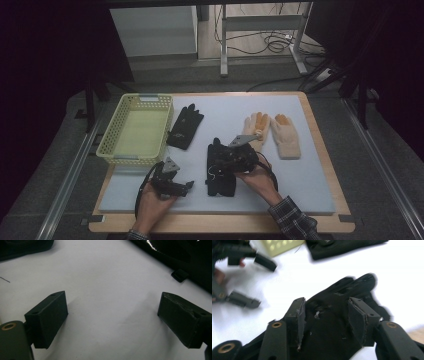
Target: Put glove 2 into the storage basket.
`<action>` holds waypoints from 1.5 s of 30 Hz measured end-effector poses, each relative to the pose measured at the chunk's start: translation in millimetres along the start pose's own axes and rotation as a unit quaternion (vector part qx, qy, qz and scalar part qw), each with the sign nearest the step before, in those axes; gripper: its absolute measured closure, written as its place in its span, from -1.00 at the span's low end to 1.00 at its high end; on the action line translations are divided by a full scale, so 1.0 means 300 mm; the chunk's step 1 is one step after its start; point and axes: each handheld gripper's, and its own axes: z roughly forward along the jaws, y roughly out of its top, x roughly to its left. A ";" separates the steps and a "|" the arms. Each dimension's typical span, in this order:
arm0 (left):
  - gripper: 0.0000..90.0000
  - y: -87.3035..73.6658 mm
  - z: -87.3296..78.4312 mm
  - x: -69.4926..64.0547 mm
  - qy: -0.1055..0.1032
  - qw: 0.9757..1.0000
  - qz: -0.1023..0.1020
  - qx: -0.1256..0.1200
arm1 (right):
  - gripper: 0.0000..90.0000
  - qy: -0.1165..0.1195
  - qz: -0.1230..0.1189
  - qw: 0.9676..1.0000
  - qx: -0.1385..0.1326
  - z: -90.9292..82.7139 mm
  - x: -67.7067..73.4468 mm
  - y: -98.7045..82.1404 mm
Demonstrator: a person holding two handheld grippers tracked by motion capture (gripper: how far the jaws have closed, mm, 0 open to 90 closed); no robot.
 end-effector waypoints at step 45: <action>-0.80 -0.001 0.000 0.000 -0.001 1.000 -0.002 -0.001 | -0.03 -0.064 -0.010 0.996 0.068 0.625 -0.126 0.385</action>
